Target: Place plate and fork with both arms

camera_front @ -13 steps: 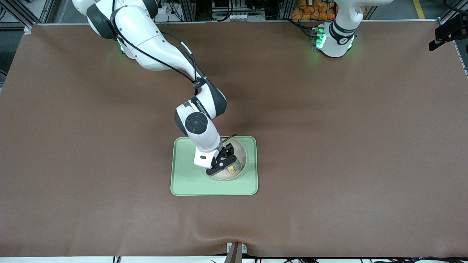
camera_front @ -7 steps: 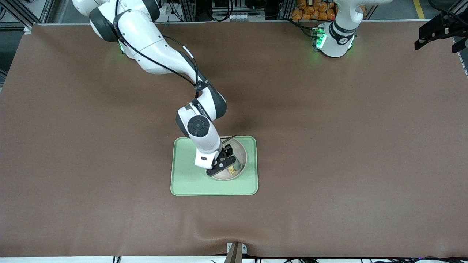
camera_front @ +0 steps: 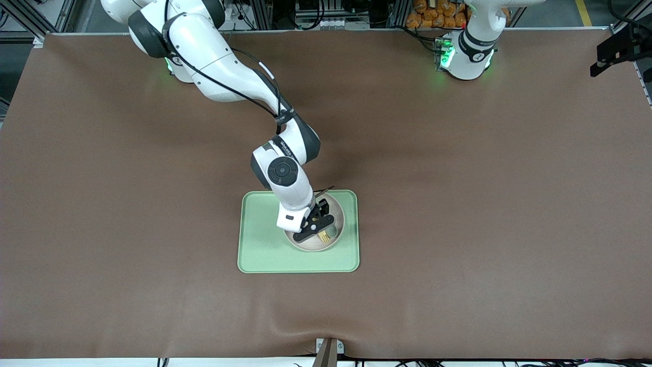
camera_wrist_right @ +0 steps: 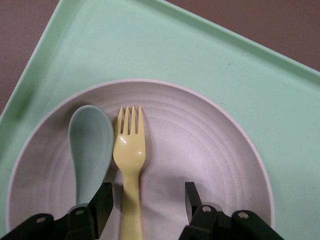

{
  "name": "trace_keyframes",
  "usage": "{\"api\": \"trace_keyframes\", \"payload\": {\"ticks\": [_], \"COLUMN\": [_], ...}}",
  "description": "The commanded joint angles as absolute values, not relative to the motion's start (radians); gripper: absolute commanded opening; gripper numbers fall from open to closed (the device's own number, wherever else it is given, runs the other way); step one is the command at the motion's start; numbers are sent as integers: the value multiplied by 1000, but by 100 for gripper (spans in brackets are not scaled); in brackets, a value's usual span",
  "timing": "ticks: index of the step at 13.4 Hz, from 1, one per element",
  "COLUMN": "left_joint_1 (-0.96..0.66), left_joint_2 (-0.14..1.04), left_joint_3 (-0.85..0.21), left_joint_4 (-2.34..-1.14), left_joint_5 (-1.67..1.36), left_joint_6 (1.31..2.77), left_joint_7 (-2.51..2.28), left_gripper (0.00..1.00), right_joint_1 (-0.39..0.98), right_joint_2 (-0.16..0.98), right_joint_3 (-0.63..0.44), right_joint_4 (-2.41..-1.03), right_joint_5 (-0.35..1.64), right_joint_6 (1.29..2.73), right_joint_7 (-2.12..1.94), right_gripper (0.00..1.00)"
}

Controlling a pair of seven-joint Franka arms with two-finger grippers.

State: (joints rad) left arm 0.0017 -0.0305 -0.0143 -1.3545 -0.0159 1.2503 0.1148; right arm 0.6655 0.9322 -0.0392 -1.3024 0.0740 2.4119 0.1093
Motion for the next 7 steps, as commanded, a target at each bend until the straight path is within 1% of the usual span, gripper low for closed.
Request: {"api": "trace_keyframes", "payload": {"ticks": [1, 2, 3, 4, 6, 7], "left_joint_1": [-8, -11, -12, -14, -2, 5], "left_joint_2": [26, 35, 37, 35, 41, 58], "left_joint_3": [-49, -55, -55, -55, -54, -49], "left_joint_4": [-1356, -1356, -1353, -1353, -1356, -1356], "left_joint_5": [-2, -6, -9, -6, -11, -30], "left_joint_6": [1313, 1334, 1341, 1342, 1350, 1350], "left_joint_7": [36, 14, 5, -8, 1, 3], "left_gripper": [100, 100, 100, 100, 100, 100], "right_joint_1": [678, 678, 678, 677, 670, 666], "right_joint_2": [957, 960, 960, 960, 960, 959], "right_joint_3": [-49, -49, -49, -49, -49, -49], "right_joint_4": [-1279, -1279, -1281, -1279, -1279, -1276], "right_joint_5": [43, 35, 28, 28, 28, 28], "right_joint_6": [2422, 2422, 2422, 2422, 2422, 2421], "right_joint_7": [141, 144, 144, 146, 144, 144], "right_gripper": [65, 61, 51, 47, 30, 14]}}
